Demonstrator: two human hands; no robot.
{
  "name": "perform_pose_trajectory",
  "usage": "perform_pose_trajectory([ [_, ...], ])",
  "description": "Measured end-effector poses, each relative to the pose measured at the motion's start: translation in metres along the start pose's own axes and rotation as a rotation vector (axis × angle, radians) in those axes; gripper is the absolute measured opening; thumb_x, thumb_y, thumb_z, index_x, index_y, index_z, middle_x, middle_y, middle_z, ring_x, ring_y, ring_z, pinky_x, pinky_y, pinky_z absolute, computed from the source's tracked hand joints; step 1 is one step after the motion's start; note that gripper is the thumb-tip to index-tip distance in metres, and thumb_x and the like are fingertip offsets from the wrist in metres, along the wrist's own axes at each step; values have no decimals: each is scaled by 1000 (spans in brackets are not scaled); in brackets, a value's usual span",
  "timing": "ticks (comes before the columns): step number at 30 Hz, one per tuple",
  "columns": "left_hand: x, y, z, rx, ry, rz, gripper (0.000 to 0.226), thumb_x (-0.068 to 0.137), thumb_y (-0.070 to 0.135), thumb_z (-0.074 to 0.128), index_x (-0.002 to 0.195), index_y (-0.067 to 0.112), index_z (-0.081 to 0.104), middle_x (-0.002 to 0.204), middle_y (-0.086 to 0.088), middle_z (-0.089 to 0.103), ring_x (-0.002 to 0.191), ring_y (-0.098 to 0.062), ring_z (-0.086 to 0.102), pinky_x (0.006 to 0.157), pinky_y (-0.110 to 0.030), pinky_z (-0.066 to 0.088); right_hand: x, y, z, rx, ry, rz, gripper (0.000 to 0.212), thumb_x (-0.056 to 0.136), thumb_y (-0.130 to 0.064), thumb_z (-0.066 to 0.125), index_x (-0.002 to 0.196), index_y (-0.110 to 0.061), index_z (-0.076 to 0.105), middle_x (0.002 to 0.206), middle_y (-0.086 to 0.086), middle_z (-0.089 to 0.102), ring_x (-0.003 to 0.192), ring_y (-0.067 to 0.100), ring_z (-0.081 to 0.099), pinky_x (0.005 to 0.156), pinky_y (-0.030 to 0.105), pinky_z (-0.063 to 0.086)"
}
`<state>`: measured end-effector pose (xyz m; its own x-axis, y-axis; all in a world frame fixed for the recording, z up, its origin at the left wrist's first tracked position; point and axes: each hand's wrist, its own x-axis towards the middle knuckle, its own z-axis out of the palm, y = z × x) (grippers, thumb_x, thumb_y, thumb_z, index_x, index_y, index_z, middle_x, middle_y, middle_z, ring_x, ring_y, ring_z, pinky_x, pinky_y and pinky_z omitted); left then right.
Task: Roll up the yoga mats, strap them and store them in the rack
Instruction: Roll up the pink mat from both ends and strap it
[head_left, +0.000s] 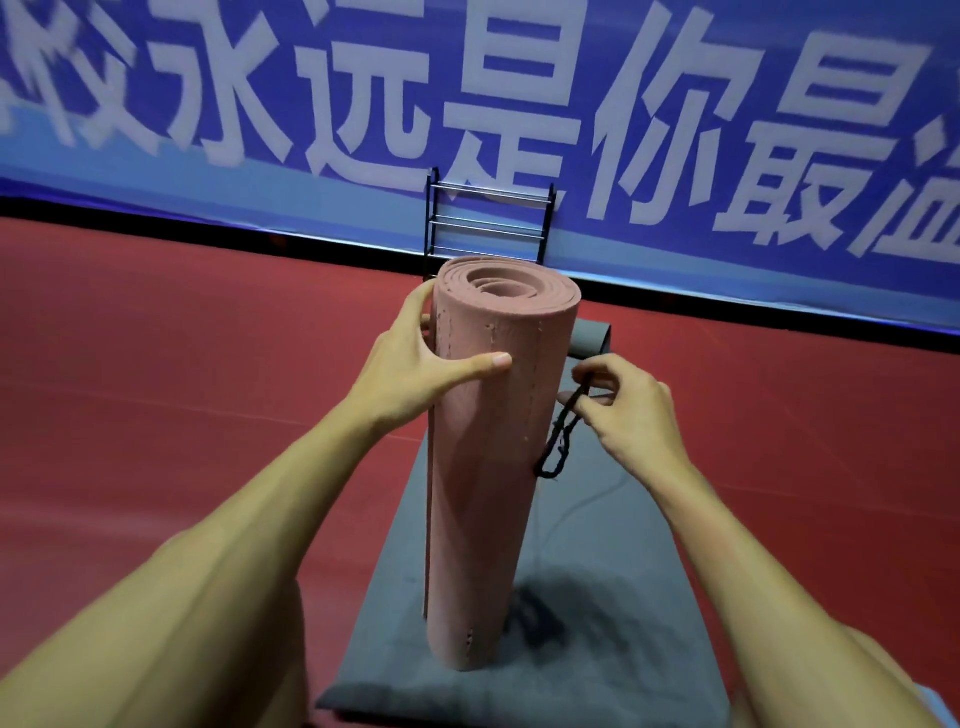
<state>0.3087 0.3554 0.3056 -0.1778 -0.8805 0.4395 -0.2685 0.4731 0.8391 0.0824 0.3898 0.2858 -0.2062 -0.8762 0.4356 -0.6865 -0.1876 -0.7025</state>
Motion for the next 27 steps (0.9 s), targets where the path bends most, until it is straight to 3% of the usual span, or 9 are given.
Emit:
perform_pose_trajectory([
  [5,4,-1,-11,-93,32,11,91,57,40,89,134,29,44,120,25,54,111,17,47,97,-19,43,-5,-26,-15,242,-109,-20,63,71,-29,81,127,-22,53,133,-3,56,123,10,54,105,31,45],
  [8,5,-1,-7,-108,45,14,93,54,35,92,134,27,45,120,21,56,110,15,49,96,-19,46,1,-59,-19,299,-189,-46,87,70,-35,78,145,-23,34,142,-13,39,128,1,41,102,19,38],
  [10,4,1,-3,-112,51,45,92,53,35,92,132,28,45,118,22,56,107,18,50,93,-13,46,12,-85,-22,176,-227,-109,104,64,-48,76,150,-23,24,147,-13,35,127,-4,35,100,16,31],
  [13,3,3,2,-125,75,98,79,58,27,91,124,34,49,112,27,59,103,20,52,87,-7,45,29,-111,-20,-67,-283,-128,104,71,-51,78,152,-25,19,154,-3,32,138,12,33,100,21,28],
  [15,3,4,3,-136,62,106,76,61,21,89,126,34,51,117,21,61,106,14,54,90,-15,47,34,-116,-11,-193,-297,-102,106,69,-53,79,151,-24,19,152,2,36,139,22,34,107,29,32],
  [18,5,0,1,-187,-124,84,95,59,26,87,139,36,36,134,10,51,124,-1,48,103,-29,42,37,-118,0,-310,-288,-51,112,62,-60,79,150,-21,22,149,3,40,139,29,31,111,44,34],
  [22,6,3,-4,-342,-349,15,104,60,36,87,143,41,25,146,9,39,136,-7,36,113,-39,32,41,-128,-5,-380,-312,11,107,63,-59,79,146,-19,25,147,2,43,135,29,37,105,40,38],
  [24,4,4,-1,-300,-313,3,103,60,46,85,142,43,23,146,9,36,138,-5,29,113,-37,29,40,-135,-6,-413,-333,7,102,65,-57,79,143,-17,28,144,2,44,132,28,41,95,36,38],
  [27,-3,5,4,-121,-172,36,91,72,39,72,144,36,18,142,7,32,131,0,26,107,-27,29,37,-140,-3,-468,-349,-14,102,64,-60,78,143,-17,29,145,3,43,131,26,42,95,35,38],
])
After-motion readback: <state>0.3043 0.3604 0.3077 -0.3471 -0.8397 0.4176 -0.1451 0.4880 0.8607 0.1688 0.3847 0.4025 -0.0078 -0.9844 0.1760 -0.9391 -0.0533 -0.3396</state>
